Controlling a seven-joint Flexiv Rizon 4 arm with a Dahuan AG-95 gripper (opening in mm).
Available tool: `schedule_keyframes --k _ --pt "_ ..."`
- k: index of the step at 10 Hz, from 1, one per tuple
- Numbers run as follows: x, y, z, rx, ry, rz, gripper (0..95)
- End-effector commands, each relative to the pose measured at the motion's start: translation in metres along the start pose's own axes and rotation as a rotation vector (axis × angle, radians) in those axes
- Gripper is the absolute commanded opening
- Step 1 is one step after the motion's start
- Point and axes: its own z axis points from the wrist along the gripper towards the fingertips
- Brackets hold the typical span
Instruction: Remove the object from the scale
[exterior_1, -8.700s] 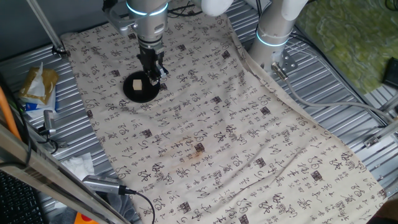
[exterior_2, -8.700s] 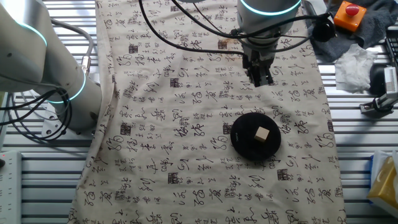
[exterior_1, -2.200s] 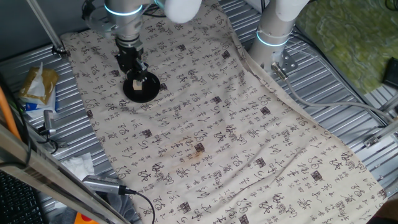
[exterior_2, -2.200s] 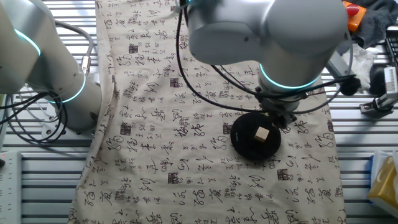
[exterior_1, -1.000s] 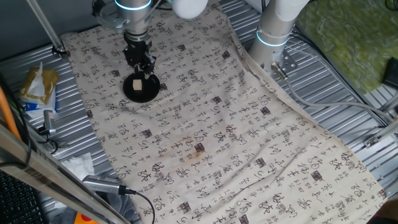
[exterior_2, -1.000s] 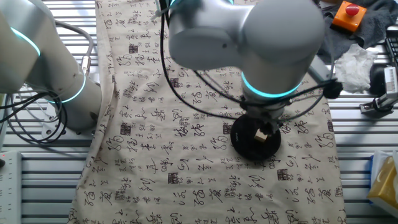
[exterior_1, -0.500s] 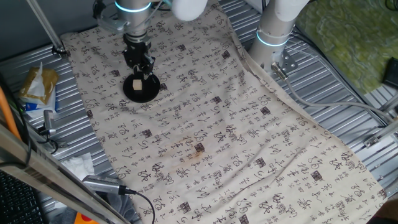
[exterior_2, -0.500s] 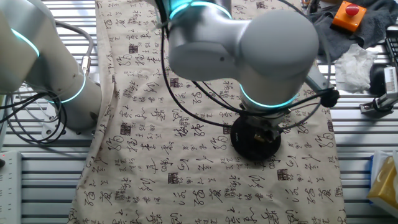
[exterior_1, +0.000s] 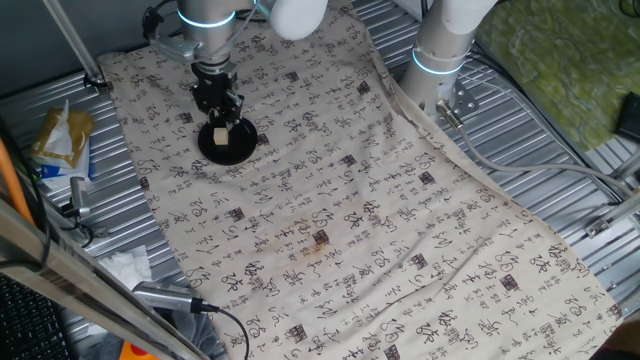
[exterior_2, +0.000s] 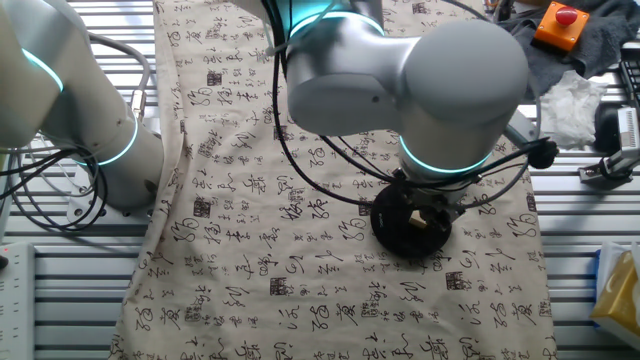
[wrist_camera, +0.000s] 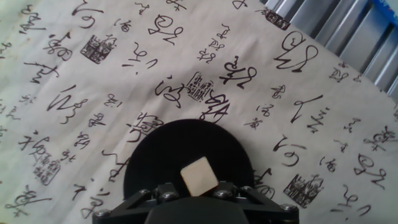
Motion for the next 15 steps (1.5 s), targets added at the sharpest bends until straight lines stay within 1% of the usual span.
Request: schedule_keyframes --k 1,5,6,11,15 --pt "-0.0020 0.0005 0.0012 -0.006 0.001 -0.007 38.0" --pt "-0.0019 0.0006 0.0012 -0.005 0.003 0.000 38.0" --pt "-0.0010 0.0015 0.0014 -0.002 -0.002 0.002 38.0" --pt "-0.0010 0.0017 0.0015 0.001 -0.005 0.057 38.0" --pt "-0.0008 0.0017 0.0014 0.006 0.002 0.084 38.0"
